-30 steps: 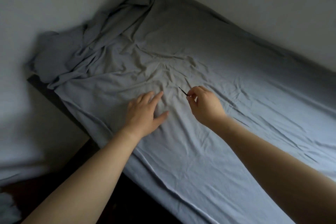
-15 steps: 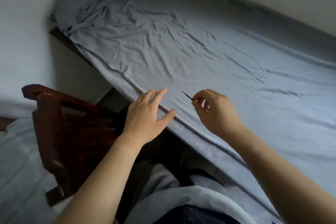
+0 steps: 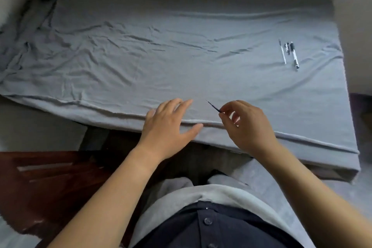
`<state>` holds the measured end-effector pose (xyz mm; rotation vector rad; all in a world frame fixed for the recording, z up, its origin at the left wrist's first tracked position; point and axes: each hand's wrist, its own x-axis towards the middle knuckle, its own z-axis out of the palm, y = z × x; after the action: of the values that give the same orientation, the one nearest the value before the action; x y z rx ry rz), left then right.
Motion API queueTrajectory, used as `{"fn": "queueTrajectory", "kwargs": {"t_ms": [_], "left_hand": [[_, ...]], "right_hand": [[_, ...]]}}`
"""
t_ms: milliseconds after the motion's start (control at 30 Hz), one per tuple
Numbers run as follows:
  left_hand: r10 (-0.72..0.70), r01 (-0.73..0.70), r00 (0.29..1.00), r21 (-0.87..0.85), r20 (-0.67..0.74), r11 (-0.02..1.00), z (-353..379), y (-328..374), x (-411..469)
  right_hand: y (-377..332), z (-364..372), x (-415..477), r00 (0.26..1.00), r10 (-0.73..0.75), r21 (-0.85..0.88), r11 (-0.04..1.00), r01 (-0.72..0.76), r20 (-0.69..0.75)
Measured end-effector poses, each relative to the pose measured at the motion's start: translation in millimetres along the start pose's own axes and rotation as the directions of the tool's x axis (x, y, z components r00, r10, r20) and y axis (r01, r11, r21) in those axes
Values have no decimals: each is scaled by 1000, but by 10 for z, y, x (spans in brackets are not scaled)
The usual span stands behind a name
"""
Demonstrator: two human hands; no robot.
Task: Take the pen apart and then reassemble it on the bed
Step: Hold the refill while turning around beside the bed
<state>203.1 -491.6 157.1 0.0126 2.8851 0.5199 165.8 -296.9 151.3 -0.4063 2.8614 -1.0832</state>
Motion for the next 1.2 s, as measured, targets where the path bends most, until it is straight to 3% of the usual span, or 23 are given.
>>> {"fn": "queueTrajectory", "kwargs": {"t_ms": [267,600,733,867,1200], "left_hand": [[315,-316,942,-9,116,949,-93,125,267],[696,-706,683,-44,221,707,255,1503,334],[778,-797,565,-65,275,601,608,2301,248],[832,-852,472,-92,293,515,1040,3154,83],[858,-895,384,-91,342,437,1742,4833,57]], "right_hand": [[25,-153,-600,906,284,52,958,-282,-314],[405,-720,-1764,597,515,144,818,-557,-615],[794,-1036,-2251,467,579,213,750,-626,-668],[1297,-1459,-2784,402,612,233,702,-673,-682],[2489,-2368,-3303,335,683,317,643,-697,-649]]}}
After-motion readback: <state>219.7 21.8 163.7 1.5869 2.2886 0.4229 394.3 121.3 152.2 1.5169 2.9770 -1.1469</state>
